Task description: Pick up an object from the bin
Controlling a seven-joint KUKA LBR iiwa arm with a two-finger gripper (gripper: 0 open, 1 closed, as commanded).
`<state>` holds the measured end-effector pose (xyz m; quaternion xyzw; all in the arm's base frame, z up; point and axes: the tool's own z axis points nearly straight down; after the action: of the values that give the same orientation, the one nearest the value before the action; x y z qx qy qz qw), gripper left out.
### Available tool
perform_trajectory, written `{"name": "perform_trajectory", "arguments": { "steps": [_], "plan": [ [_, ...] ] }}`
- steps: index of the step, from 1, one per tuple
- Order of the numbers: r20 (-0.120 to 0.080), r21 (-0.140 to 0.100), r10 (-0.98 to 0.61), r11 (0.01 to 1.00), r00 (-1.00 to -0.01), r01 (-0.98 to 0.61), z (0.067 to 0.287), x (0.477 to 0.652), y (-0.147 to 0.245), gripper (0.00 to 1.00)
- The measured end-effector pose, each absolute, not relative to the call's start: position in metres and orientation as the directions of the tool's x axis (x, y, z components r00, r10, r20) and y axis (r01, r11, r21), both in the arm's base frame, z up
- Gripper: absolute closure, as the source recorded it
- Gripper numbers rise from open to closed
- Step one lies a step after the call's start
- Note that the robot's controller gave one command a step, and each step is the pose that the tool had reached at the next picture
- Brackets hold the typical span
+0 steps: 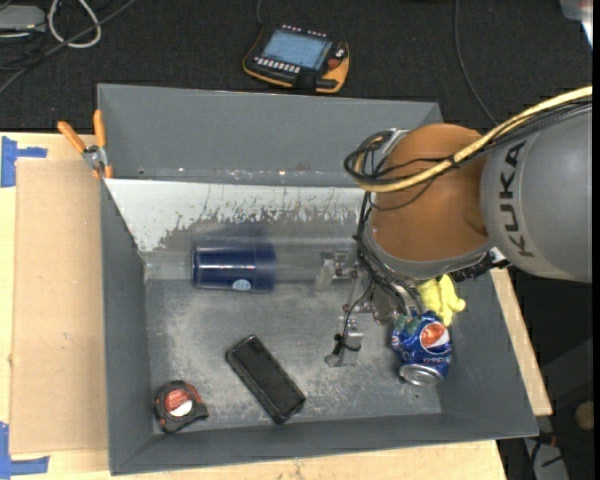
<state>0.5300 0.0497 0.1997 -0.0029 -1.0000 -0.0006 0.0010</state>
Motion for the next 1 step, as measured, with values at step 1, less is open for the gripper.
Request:
{"name": "perform_trajectory", "arguments": {
  "steps": [1],
  "plan": [
    [0.002, 0.001, 0.006, 1.000, -1.000, 0.006, 0.1997, 0.5300, 0.0497, 0.00]
  ]
}}
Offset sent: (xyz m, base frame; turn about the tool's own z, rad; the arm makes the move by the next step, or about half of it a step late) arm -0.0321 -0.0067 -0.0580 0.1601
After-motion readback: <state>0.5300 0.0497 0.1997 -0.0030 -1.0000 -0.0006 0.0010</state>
